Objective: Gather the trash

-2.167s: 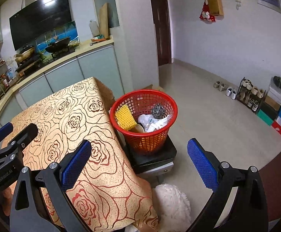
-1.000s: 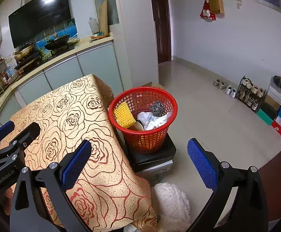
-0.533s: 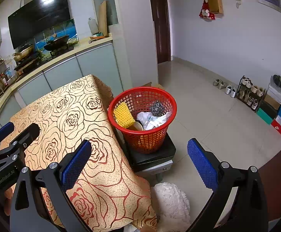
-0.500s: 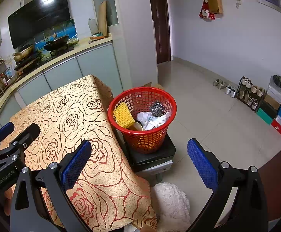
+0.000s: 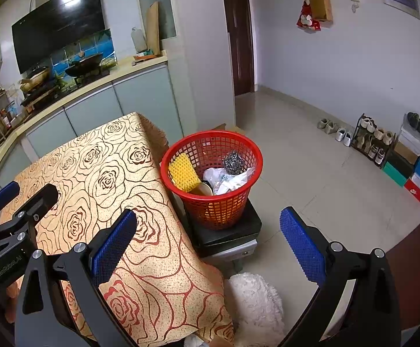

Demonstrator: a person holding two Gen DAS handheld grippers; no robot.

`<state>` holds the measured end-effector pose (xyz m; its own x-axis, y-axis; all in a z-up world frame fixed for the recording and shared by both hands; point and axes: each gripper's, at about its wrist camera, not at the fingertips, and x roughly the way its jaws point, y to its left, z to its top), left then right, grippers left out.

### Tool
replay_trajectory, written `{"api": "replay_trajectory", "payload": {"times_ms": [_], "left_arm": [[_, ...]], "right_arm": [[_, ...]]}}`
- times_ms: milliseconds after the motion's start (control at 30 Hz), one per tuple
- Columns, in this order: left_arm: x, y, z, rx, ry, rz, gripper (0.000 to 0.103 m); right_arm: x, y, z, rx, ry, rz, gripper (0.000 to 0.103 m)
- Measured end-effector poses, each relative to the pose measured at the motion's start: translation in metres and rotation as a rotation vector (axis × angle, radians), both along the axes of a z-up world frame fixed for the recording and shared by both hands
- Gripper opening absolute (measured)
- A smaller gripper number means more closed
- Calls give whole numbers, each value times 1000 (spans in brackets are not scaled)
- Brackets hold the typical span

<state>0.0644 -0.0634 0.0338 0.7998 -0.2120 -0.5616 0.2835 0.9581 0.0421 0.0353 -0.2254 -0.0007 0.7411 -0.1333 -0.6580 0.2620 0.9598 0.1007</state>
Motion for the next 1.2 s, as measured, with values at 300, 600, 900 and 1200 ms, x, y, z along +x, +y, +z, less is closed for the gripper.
{"api": "replay_trajectory", "payload": {"times_ms": [300, 600, 900, 1200], "left_arm": [[1, 0, -1, -6, 9, -9, 91], [2, 0, -3, -21, 19, -17, 91], [2, 2, -5, -26, 25, -13, 91], [1, 5, -6, -28, 27, -12, 91]], "right_arm": [[-1, 0, 1, -1, 2, -1, 97], [-2, 0, 1, -1, 4, 0, 97], [-1, 0, -2, 4, 8, -2, 97], [1, 2, -5, 12, 16, 4, 97]]}}
